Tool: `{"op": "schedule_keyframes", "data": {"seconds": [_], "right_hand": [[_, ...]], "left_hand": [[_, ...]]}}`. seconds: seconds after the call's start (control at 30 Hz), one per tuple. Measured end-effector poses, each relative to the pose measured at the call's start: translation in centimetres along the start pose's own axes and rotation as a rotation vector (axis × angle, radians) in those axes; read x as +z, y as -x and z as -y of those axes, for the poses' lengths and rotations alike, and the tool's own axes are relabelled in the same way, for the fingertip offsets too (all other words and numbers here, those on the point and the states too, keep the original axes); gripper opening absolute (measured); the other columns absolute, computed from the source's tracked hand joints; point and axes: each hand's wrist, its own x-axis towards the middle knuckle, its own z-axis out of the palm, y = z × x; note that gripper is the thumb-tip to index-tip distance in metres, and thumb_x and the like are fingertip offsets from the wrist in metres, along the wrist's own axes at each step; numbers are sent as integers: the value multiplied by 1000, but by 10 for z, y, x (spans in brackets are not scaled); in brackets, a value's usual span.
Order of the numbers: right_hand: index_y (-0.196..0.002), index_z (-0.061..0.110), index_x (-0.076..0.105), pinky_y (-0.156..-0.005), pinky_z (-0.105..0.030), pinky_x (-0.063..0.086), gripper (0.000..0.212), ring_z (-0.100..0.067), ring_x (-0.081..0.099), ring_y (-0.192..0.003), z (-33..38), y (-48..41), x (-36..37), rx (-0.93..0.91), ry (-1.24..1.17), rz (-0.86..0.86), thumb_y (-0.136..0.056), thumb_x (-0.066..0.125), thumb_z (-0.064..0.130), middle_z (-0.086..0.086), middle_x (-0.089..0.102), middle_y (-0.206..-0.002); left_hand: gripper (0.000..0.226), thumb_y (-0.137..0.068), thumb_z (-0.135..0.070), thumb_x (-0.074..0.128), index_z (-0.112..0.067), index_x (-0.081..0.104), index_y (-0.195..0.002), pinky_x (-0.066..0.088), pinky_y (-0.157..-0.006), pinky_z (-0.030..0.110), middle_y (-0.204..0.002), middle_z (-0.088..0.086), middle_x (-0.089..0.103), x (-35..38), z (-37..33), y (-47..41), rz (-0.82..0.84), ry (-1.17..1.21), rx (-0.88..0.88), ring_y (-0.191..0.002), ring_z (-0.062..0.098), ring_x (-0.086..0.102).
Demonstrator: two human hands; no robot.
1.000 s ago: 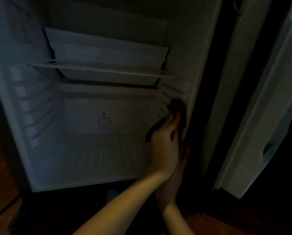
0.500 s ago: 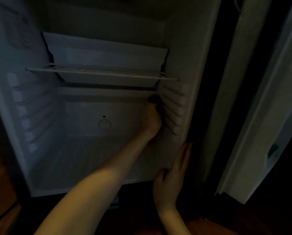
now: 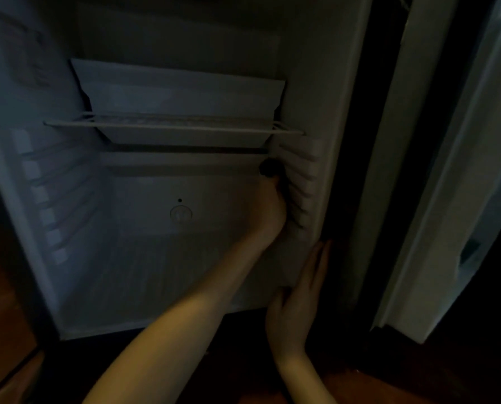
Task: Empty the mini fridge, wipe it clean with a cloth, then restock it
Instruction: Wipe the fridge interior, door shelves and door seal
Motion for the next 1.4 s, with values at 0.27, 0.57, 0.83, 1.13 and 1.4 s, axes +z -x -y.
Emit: {"op": "schedule_keyframes", "data": {"seconds": [0.27,0.57,0.83,1.13,1.4], "right_hand": [[-150,4,20,-110,-4,11,93,9,0,-144,-2,-1,2,-12,-1,0,-62,48,-7,-11,11,-159],[-151,2,22,-107,0,9,95,9,0,-143,-2,-1,3,6,30,-10,-59,43,-9,-8,13,-159],[-152,6,19,-108,0,8,98,10,-2,-142,-1,-1,1,24,14,5,-58,45,-5,-9,12,-159],[-152,5,15,-106,1,6,94,14,-5,-141,3,-1,-2,24,15,38,-62,42,-7,-10,8,-159],[-150,-4,13,-115,-12,-1,62,2,-6,-146,8,-65,5,-231,-6,-27,-97,45,1,-13,4,-158]], "left_hand": [[26,-96,-6,46,-7,69,-108,49,-76,34,-103,10,71,-13,-10,42,54,-12,167,-97,24,65],[25,-95,-9,44,-2,69,-95,44,-73,34,-99,18,70,-3,-4,-32,5,52,57,-96,32,65],[28,-93,-7,46,-7,71,-107,45,-77,25,-106,10,72,-13,-17,16,6,106,242,-99,21,65],[29,-94,3,44,1,69,-109,42,-73,15,-108,13,70,-8,-25,-11,-41,202,165,-99,16,62],[36,-94,1,48,-8,64,-124,41,-92,8,-120,-1,66,-23,-31,41,1,151,428,-110,2,56]]}}
